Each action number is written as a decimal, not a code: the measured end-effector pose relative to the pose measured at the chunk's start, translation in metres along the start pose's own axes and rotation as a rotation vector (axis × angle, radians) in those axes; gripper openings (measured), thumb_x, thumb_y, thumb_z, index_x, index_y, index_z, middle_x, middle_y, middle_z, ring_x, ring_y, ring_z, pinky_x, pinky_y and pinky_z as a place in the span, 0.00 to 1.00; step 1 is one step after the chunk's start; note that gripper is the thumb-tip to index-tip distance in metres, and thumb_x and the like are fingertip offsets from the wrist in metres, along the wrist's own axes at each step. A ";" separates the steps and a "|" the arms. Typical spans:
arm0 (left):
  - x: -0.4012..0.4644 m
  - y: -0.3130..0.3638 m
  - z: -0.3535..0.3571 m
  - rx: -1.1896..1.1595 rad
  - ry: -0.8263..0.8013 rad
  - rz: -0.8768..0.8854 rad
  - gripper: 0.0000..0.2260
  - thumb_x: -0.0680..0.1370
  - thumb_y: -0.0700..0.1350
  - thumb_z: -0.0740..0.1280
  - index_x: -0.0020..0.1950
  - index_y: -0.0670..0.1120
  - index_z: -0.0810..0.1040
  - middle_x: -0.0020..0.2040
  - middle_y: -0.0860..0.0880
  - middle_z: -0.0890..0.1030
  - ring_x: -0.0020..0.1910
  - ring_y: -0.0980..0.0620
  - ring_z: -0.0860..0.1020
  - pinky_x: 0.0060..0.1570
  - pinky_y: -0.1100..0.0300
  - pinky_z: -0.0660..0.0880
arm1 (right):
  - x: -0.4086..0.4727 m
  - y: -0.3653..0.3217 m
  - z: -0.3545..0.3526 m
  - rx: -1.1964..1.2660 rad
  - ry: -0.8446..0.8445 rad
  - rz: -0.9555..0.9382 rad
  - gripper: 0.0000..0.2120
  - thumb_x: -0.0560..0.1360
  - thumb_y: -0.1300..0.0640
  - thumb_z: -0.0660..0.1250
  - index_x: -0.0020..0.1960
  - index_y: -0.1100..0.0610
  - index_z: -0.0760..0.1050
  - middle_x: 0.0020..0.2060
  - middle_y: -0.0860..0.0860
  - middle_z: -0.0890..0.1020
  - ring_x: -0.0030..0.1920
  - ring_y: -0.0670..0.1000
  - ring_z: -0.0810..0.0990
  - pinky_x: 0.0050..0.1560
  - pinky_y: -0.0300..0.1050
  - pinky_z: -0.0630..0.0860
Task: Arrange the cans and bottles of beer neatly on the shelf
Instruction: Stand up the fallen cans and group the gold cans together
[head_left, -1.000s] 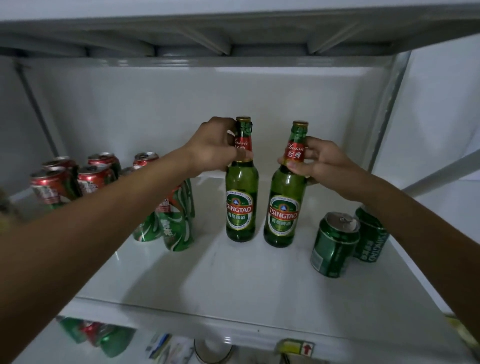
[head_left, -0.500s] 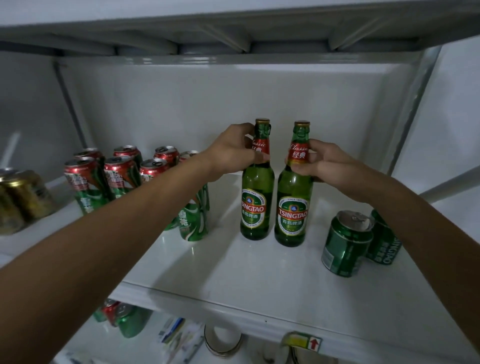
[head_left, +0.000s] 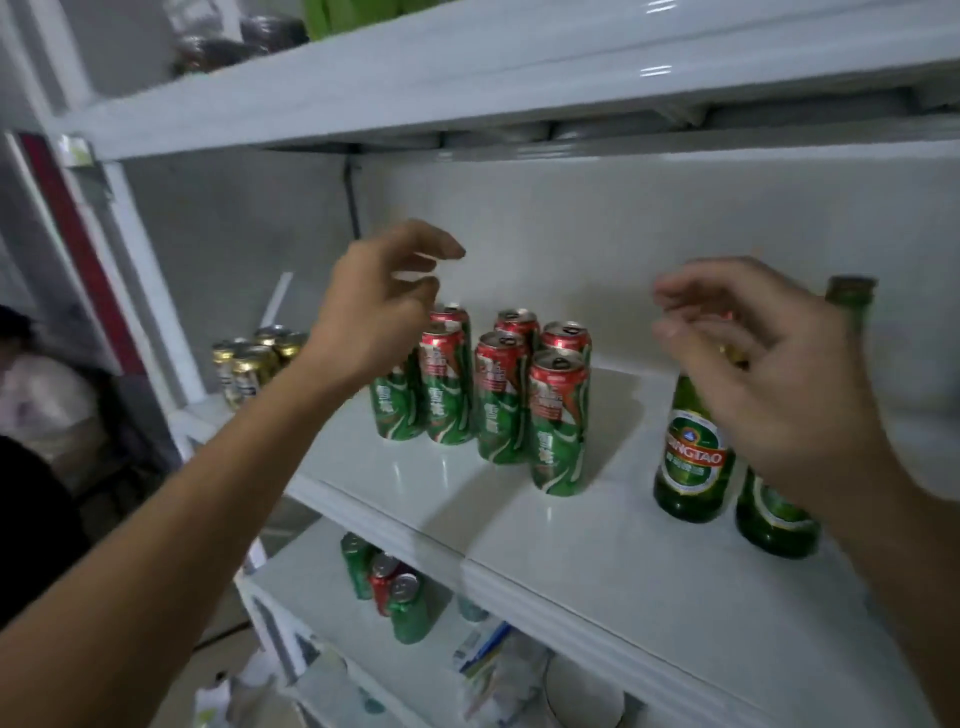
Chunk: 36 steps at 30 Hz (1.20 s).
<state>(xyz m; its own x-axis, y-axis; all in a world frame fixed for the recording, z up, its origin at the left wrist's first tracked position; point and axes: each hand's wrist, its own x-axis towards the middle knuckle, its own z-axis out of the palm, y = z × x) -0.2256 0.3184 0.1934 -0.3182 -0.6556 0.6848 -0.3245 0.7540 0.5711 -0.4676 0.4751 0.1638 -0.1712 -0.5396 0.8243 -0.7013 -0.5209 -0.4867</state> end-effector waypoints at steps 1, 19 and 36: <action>-0.015 -0.015 -0.017 0.046 0.022 -0.033 0.18 0.78 0.31 0.65 0.56 0.53 0.81 0.60 0.54 0.83 0.60 0.53 0.81 0.59 0.53 0.80 | -0.001 -0.008 0.024 0.006 -0.046 -0.022 0.12 0.77 0.65 0.70 0.58 0.57 0.81 0.51 0.50 0.83 0.53 0.46 0.83 0.57 0.42 0.79; -0.121 -0.221 -0.239 0.419 0.047 -0.328 0.20 0.79 0.44 0.70 0.71 0.55 0.74 0.72 0.54 0.73 0.71 0.54 0.71 0.68 0.60 0.62 | -0.010 -0.078 0.340 -0.031 -0.495 0.093 0.19 0.77 0.47 0.70 0.67 0.46 0.74 0.63 0.41 0.74 0.62 0.42 0.71 0.60 0.43 0.69; -0.029 -0.330 -0.277 0.430 -0.064 -0.270 0.18 0.80 0.44 0.69 0.69 0.52 0.76 0.70 0.52 0.74 0.70 0.53 0.72 0.64 0.63 0.63 | 0.062 -0.022 0.465 -0.093 -0.506 0.200 0.24 0.73 0.45 0.74 0.66 0.45 0.73 0.60 0.42 0.75 0.62 0.47 0.75 0.63 0.52 0.77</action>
<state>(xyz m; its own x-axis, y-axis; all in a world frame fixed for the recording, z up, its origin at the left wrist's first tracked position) 0.1372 0.0997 0.1105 -0.2216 -0.8359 0.5021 -0.7357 0.4813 0.4765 -0.1410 0.1457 0.0911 0.0299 -0.8846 0.4653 -0.7514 -0.3269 -0.5732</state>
